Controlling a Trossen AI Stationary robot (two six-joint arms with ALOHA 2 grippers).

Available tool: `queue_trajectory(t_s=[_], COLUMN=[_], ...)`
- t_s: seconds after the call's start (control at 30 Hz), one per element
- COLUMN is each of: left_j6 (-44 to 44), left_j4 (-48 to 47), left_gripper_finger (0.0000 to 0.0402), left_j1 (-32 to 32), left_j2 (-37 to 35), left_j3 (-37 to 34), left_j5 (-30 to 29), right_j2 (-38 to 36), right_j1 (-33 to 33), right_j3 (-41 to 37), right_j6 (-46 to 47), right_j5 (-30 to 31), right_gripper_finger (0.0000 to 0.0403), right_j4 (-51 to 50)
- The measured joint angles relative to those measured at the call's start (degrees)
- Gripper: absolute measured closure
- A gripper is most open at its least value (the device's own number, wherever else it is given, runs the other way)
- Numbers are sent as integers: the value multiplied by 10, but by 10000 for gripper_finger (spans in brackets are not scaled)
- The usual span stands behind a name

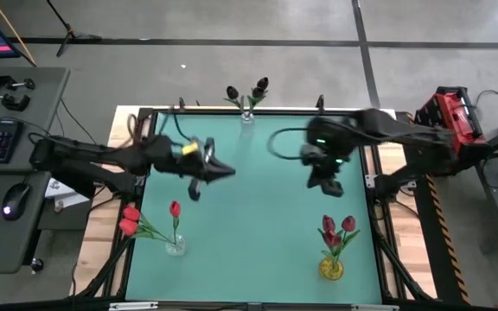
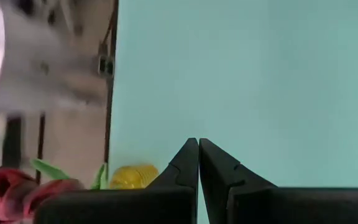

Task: Sort flowers into vase by color
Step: Return to Home Position

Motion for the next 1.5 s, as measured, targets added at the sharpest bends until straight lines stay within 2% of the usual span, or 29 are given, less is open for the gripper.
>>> queue_trajectory(t_s=[0.1, 0.23, 0.3, 0.4, 0.5, 0.97, 1.1, 1.27, 1.4, 1.5], left_j6=[-27, -58, -59, -68, -72, -106, -139, -145, -188, -253], left_j4=[102, 261, 279, 264, 244, 254, 233, 226, 211, 201], left_gripper_finger=[401, 401, 401, 402, 401, 402, 402, 401, 402, 402], left_j1=[-17, -14, -3, 11, 19, 20, 20, 19, 20, 14], left_j2=[-4, -55, -92, -140, -180, -292, -316, -337, -341, -341], left_j3=[-67, -172, -213, -259, -303, -447, -473, -472, -472, -472], left_j5=[6, 13, 12, 10, 6, -17, -29, -58, -94, -56], right_j2=[-114, -237, -280, -320, -335, -339, -349, -370, -421, -491], right_j1=[25, 64, 75, 80, 79, 79, 82, 101, 123, 131], right_j3=[-124, -260, -306, -353, -377, -387, -387, -387, -448, -535], right_j6=[123, 286, 345, 387, 393, 398, 402, 336, 269, 246], right_j5=[32, 113, 145, 151, 154, 215, 215, 231, 223, 187], right_gripper_finger=[403, 403, 403, 403, 403, 403, 403, 403, 403, 403], right_j4=[102, 245, 304, 378, 412, 401, 366, 288, 324, 398])
